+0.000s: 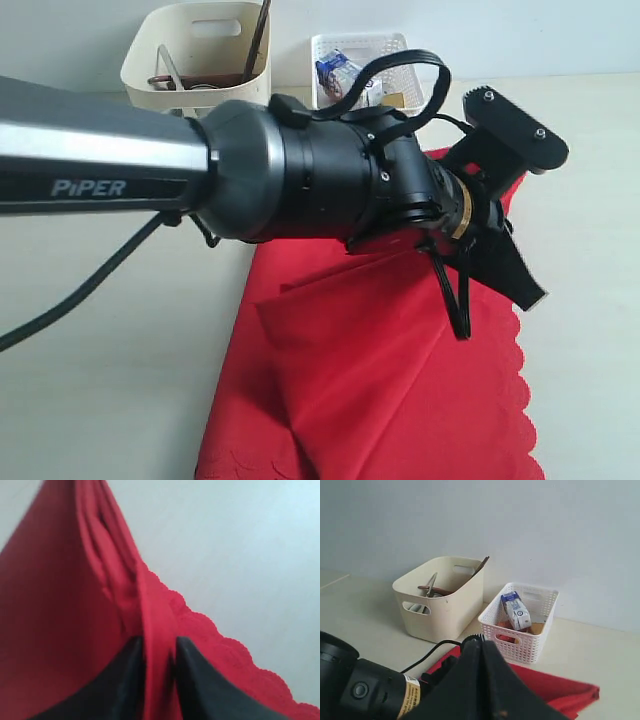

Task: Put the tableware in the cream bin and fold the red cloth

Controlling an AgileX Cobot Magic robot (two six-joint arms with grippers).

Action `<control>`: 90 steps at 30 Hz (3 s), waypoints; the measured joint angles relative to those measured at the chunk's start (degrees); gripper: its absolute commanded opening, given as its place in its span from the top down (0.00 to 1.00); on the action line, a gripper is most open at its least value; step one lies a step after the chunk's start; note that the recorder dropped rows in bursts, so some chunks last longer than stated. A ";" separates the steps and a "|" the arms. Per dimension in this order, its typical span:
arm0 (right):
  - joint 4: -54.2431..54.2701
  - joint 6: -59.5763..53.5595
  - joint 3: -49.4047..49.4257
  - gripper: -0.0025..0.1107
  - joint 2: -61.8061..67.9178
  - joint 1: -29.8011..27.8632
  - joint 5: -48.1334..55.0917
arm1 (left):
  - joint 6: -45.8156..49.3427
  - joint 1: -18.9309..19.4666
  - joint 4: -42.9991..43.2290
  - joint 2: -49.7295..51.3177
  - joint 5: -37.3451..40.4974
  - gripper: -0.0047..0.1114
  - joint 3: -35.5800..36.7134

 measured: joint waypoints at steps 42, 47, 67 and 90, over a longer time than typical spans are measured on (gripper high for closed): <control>0.11 0.10 0.00 0.98 0.00 0.00 -0.10 | 5.97 9.18 -9.56 -7.89 -2.93 0.94 27.00; 0.11 0.10 0.00 0.98 0.00 0.00 -0.10 | 6.41 0.94 -10.73 -8.00 -7.74 0.94 27.14; 0.11 0.10 0.00 0.98 0.00 0.00 -0.10 | 12.43 7.64 -10.88 -15.27 -5.64 0.94 29.80; 0.11 0.10 0.00 0.98 0.00 0.00 -0.92 | 10.37 7.55 -11.24 -9.27 -22.81 0.94 37.03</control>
